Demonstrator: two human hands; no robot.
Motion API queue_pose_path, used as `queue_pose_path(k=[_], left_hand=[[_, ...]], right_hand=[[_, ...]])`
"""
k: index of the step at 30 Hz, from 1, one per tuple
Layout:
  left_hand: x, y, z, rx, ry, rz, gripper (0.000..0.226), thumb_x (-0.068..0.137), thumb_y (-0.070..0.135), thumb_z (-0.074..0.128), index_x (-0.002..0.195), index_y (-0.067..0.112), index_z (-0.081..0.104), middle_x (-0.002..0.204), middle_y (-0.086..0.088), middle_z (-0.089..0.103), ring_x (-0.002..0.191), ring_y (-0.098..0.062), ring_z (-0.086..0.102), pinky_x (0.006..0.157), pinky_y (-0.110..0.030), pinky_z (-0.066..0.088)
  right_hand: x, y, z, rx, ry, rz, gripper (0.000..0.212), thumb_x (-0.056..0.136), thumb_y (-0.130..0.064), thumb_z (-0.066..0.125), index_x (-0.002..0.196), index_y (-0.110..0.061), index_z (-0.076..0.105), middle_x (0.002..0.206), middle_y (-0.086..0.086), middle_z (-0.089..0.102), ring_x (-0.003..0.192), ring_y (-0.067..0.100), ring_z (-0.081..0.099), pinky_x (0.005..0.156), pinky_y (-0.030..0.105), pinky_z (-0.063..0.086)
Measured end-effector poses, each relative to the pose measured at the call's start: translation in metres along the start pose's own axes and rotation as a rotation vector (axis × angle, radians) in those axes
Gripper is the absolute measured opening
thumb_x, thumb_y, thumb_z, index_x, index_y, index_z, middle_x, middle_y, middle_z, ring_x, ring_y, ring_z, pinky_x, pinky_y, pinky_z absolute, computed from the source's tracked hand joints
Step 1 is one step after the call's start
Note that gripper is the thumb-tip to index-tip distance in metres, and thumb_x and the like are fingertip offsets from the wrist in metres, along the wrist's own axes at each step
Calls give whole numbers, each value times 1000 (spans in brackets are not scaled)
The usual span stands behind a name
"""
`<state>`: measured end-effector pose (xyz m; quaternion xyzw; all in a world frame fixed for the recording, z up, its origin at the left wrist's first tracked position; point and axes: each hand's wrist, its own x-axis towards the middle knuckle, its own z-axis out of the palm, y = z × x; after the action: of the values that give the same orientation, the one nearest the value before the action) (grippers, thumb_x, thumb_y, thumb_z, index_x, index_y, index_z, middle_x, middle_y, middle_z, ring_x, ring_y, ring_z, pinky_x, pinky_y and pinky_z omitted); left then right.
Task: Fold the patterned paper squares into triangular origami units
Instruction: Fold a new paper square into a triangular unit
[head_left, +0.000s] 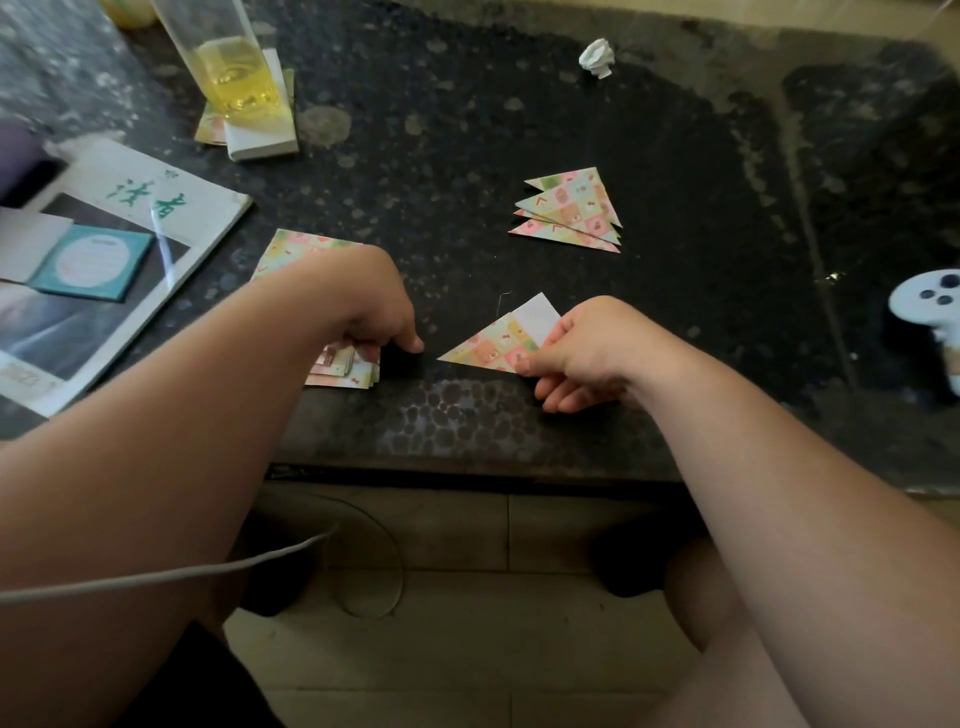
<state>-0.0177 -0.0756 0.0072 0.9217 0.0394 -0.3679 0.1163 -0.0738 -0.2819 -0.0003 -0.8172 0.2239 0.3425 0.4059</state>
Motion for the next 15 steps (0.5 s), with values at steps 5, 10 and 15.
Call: queue_pose_path(k=[5, 10, 15], left_hand=[[-9, 3, 0, -130, 84, 112, 21, 90, 25, 77, 88, 5, 74, 57, -2, 69, 47, -15, 66, 49, -24, 46], [-32, 27, 29, -126, 316, 421, 14, 91, 40, 72, 83, 28, 73, 81, 15, 67, 78, -7, 65, 62, -21, 46], [-49, 34, 70, 260, 172, 640, 48, 92, 52, 64, 137, 36, 57, 140, 10, 43, 130, -14, 41, 108, -38, 44]], right_hand=[[0, 3, -8, -215, 176, -78, 22, 86, -29, 84, 89, -10, 73, 77, 7, 76, 56, 15, 66, 49, 26, 53], [3, 15, -26, -299, 485, -149, 22, 84, -34, 81, 93, -27, 62, 95, -6, 63, 87, 13, 60, 74, 35, 53], [2, 21, -18, -380, 425, -209, 44, 84, -34, 80, 122, -27, 59, 107, -5, 62, 99, 19, 62, 84, 38, 56]])
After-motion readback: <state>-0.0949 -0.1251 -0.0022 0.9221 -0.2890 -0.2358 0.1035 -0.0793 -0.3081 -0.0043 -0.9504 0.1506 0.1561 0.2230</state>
